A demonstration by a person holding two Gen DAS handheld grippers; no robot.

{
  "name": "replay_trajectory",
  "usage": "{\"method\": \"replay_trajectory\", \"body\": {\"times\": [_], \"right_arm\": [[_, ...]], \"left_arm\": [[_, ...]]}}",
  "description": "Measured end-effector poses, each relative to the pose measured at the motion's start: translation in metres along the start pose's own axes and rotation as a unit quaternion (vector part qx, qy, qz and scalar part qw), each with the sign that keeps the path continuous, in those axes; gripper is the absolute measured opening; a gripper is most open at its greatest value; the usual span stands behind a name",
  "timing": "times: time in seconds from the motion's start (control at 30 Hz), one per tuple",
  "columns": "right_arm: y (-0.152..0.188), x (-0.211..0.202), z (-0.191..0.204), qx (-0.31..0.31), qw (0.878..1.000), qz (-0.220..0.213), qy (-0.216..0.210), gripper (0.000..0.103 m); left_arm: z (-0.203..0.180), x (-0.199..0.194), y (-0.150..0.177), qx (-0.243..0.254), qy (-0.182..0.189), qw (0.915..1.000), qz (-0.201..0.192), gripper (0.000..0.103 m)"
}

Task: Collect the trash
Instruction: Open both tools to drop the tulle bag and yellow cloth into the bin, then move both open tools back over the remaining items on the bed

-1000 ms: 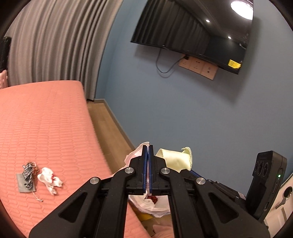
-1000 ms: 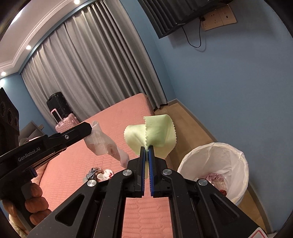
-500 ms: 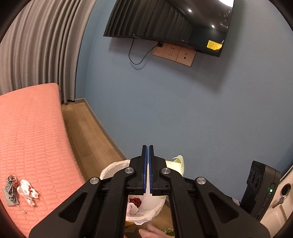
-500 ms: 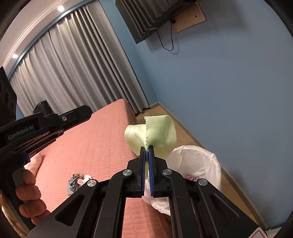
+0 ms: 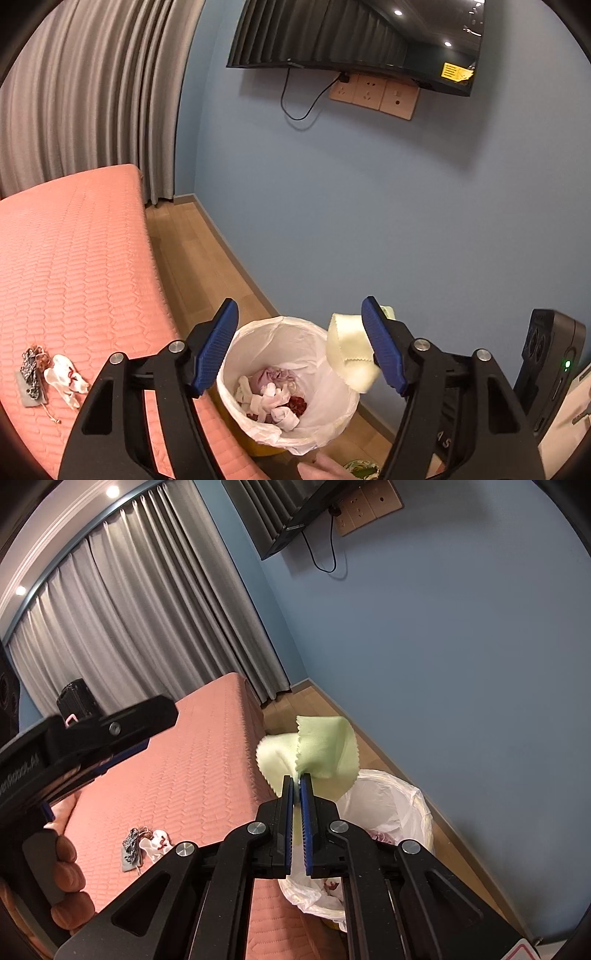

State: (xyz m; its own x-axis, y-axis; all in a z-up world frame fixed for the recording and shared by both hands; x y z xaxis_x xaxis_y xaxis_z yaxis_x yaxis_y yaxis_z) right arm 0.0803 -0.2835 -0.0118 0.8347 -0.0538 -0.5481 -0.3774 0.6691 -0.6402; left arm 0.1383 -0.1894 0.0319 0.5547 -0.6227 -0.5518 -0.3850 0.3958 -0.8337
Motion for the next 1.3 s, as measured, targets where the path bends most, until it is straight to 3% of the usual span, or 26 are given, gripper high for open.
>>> {"method": "replay_trajectory", "body": {"times": [0.17, 0.73, 1.07, 1.3], "right_arm": [[-0.001, 0.008, 0.003, -0.001, 1.0, -0.002, 0.002, 0.01], [0.017, -0.001, 0.027, -0.017, 1.0, 0.019, -0.009, 0.018], [0.042, 0.002, 0.055, -0.04, 0.998, 0.043, -0.016, 0.026], [0.066, 0.008, 0.084, -0.065, 0.996, 0.062, -0.024, 0.026]], "left_arm": [[0.014, -0.001, 0.01, -0.013, -0.018, 0.9997, 0.009, 0.072], [0.052, -0.012, 0.037, -0.051, -0.042, 0.9977, 0.019, 0.072], [0.082, -0.031, 0.061, -0.082, -0.064, 0.9943, 0.025, 0.075], [0.113, -0.049, 0.08, -0.105, -0.085, 0.9905, 0.027, 0.075]]}}
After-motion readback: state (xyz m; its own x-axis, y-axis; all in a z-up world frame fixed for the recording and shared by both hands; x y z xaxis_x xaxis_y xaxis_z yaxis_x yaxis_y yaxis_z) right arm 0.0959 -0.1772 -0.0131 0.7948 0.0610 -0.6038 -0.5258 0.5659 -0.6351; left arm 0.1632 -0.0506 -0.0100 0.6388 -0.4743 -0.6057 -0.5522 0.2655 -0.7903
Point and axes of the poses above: each gripper's, at about its wrist camera, not at the fingertips, and x roughly the way its jaws point, z to its left, y to its underside, the point moved 8 cm from there along x, roughly the way its jaws point, and after that the axes turned 15 degrees about x, right-handed, at the moved point
